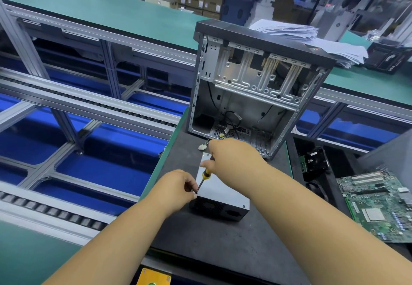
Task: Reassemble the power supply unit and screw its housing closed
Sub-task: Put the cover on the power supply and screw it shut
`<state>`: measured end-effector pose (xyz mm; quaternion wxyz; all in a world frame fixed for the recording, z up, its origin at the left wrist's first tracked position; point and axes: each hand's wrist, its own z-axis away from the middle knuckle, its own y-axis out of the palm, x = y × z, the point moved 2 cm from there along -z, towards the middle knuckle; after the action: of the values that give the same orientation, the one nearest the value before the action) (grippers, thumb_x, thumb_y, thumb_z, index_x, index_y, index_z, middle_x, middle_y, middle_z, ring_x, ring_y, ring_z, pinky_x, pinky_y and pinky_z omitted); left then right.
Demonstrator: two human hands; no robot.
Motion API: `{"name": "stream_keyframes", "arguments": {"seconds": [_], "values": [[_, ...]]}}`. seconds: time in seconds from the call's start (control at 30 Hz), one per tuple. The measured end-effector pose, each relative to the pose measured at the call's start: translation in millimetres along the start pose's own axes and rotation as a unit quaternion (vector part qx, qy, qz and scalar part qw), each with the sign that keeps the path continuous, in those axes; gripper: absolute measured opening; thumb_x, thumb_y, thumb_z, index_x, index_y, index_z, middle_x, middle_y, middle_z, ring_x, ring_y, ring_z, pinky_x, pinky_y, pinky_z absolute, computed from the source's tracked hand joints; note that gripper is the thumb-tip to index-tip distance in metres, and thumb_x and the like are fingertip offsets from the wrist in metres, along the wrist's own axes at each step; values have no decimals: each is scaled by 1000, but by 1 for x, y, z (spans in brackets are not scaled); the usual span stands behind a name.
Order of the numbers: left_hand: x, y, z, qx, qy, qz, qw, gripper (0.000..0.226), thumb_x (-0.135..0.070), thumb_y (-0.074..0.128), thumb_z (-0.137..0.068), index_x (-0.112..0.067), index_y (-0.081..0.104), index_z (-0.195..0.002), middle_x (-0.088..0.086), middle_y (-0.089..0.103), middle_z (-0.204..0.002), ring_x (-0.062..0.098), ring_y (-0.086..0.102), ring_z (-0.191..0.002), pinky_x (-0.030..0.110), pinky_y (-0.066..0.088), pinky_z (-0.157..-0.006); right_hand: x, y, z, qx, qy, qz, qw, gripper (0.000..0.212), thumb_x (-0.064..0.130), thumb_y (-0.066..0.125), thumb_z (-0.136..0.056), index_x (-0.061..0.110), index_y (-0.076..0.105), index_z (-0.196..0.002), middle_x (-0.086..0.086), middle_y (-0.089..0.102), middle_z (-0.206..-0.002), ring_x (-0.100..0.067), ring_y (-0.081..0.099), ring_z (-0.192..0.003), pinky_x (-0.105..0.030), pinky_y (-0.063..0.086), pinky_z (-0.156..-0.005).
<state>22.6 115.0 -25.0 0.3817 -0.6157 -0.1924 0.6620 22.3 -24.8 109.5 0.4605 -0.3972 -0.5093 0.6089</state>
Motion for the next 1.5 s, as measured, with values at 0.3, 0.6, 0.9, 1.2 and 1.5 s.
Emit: {"name": "stream_keyframes", "arguments": {"seconds": [0.3,0.6,0.9,1.2,1.5], "values": [[-2,0,1,5,-3,-5,1000,19,-24,78,-78,-36,65,-70,-14,65,-76,2,62,-70,18,49,-66,-2,7,4,-19,-15,-31,999,22,39,45,-99,17,39,-100,-4,58,-92,-27,51,-79,-35,37,-60],[-1,1,2,-4,-6,2,1000,19,-24,78,-78,-36,66,-70,-14,63,-80,4,62,-73,16,47,-64,3,10,-3,-51,38,47,997,44,51,39,-101,16,45,-75,1,48,-68,-22,48,-64,-27,28,-49],[-2,1,4,-8,-6,4,1000,16,-23,77,-77,-34,67,-72,-12,63,-84,6,62,-75,21,51,-68,3,3,10,-12,-81,-102,991,18,35,45,-100,17,43,-97,-3,60,-107,-26,51,-86,-36,40,-68],[-3,1,3,-5,-20,15,1000,18,-22,77,-77,-35,67,-69,-12,65,-79,7,63,-73,19,51,-65,6,12,-9,-94,0,88,992,48,51,30,-103,19,61,-84,1,48,-64,-21,45,-56,-25,28,-48],[2,2,6,-9,-39,85,996,11,-29,78,-75,-33,69,-70,-16,68,-74,0,62,-70,12,42,-57,-14,19,2,-76,28,-93,992,35,52,39,-97,24,55,-84,7,58,-71,-22,56,-71,-30,35,-53]]}}
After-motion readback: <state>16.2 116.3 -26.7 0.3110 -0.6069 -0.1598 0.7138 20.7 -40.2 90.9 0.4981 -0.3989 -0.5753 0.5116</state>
